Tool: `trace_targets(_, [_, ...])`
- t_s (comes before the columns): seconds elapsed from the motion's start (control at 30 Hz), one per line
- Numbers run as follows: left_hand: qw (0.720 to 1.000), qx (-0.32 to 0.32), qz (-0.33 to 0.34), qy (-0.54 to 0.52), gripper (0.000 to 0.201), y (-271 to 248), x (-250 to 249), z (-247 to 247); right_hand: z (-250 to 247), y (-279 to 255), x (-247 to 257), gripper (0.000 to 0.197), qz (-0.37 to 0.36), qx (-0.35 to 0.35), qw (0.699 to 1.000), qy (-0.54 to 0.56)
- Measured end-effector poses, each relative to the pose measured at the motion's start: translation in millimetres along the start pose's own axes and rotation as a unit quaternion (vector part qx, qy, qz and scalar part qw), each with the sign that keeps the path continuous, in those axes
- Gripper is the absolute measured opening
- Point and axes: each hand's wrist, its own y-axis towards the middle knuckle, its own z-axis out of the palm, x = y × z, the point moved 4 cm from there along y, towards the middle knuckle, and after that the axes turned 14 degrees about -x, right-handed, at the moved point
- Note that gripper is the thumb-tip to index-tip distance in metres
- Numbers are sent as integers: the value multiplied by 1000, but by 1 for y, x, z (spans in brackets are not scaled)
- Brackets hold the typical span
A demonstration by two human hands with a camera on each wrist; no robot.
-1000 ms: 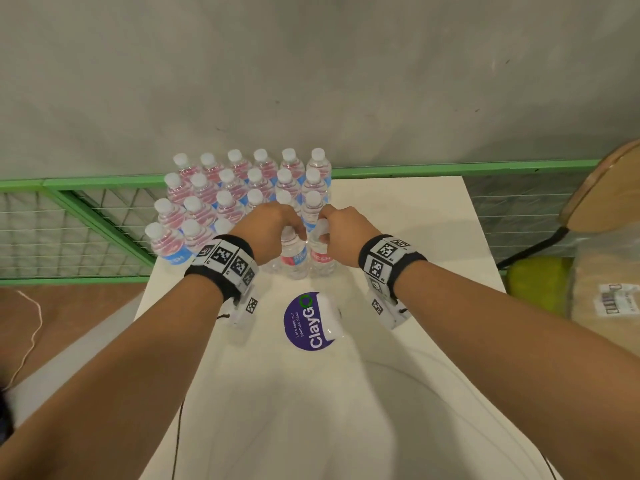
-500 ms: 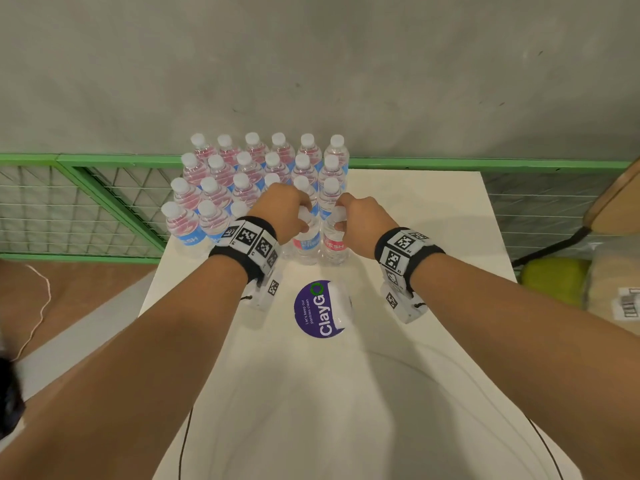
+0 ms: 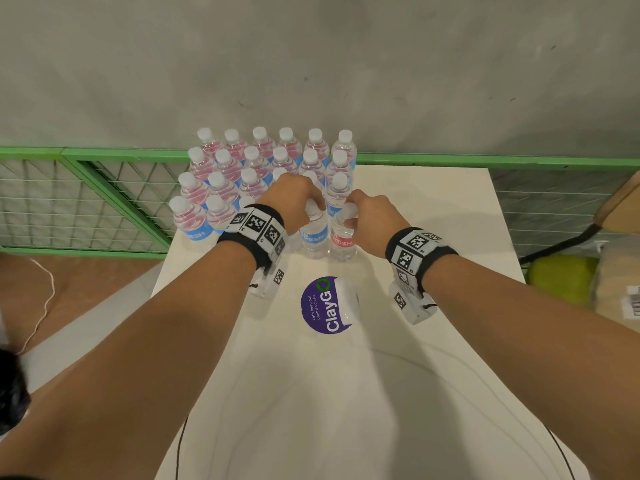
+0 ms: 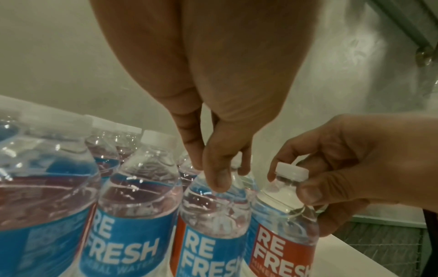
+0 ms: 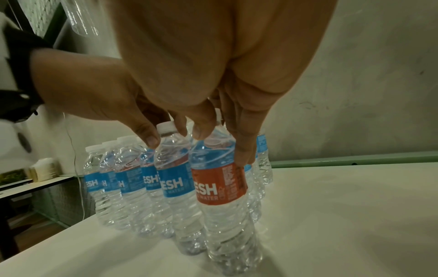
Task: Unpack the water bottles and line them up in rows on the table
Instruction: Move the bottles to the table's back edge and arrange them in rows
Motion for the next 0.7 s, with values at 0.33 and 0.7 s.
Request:
trace_targets(0.33, [999,-18,31,-6,58,-2,9,-3,2,-1,0,39,5,-4,1000,2])
trace_targets(0.7, [996,12,-51,66,33,-8,43,-16,1,-1,2,37,9,-11,1000,5])
